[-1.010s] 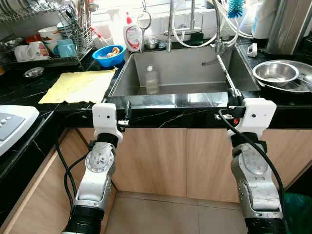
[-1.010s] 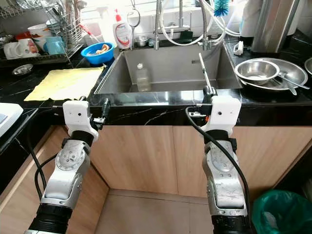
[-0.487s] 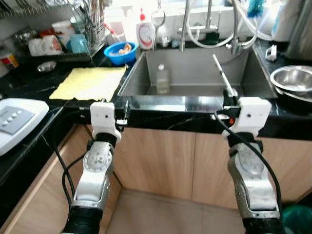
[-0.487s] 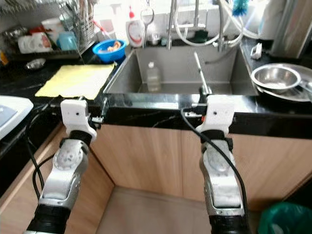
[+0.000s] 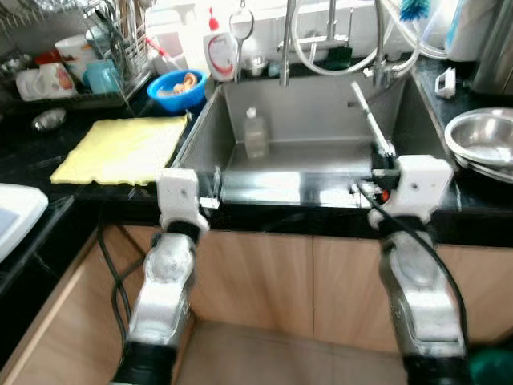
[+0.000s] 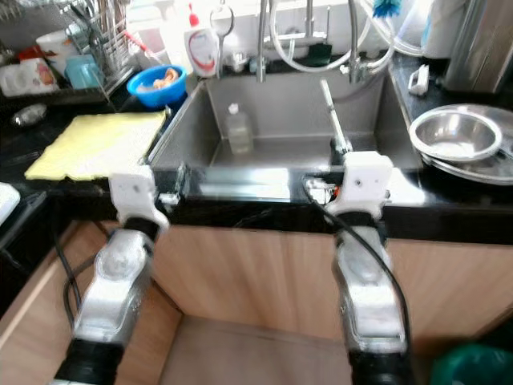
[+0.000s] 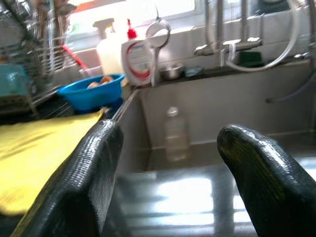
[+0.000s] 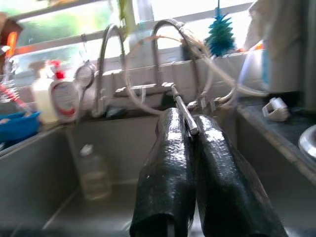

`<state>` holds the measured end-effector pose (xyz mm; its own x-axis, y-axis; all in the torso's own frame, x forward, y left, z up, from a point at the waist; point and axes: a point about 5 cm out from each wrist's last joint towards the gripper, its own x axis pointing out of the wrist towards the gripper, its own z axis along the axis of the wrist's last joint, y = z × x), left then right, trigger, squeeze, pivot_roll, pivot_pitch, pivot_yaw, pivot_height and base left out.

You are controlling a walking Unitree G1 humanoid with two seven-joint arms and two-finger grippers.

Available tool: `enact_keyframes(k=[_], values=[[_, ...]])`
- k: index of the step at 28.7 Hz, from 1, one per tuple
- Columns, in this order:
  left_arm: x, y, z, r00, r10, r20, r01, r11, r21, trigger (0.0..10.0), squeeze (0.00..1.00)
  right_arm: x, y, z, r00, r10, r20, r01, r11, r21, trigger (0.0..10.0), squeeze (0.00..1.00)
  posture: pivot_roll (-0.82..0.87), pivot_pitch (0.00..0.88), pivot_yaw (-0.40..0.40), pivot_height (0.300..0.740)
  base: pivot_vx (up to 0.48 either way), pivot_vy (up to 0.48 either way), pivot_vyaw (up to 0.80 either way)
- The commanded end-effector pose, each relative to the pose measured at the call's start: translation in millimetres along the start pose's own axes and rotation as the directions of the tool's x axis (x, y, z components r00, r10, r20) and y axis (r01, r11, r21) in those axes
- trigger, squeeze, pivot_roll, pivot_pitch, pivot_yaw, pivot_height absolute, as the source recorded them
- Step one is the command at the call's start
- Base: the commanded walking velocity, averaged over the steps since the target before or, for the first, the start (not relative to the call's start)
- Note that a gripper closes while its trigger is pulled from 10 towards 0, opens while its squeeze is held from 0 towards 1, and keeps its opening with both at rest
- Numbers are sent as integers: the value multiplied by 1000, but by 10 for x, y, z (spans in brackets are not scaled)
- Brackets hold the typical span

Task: Kitchen organization

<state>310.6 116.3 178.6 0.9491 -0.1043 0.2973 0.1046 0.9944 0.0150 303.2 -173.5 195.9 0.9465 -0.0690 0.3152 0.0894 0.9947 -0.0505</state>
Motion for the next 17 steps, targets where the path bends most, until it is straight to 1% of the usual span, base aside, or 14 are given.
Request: enact_keyframes(k=[1,2,13,14,16,17], values=[[-2,114,6,1000,29,6,-29,1000,7,10000,0,31,111,79,999,35,32,-36,999,32,10000,0,-176,0,148,740,262,0,-788],[2,117,7,999,31,6,-31,999,7,10000,0,33,115,84,999,39,34,-40,999,33,10000,0,-176,0,146,740,262,0,-788],[-11,101,-26,999,42,-3,-42,999,-2,10000,0,43,123,88,998,54,27,-54,998,10,10000,0,-186,0,139,740,258,0,0],[-5,99,-42,999,43,-7,-43,999,-3,10000,0,57,125,78,998,58,21,-58,998,1,10000,0,-194,0,123,740,255,0,0],[-3,98,-47,999,43,-7,-43,999,-4,10000,0,66,124,79,998,59,21,-59,998,0,10000,0,-194,0,123,740,247,0,0],[1,96,-60,999,50,-6,-50,999,-11,10000,0,84,116,86,998,65,21,-65,998,-3,10000,0,-211,0,100,740,0,0,0]])
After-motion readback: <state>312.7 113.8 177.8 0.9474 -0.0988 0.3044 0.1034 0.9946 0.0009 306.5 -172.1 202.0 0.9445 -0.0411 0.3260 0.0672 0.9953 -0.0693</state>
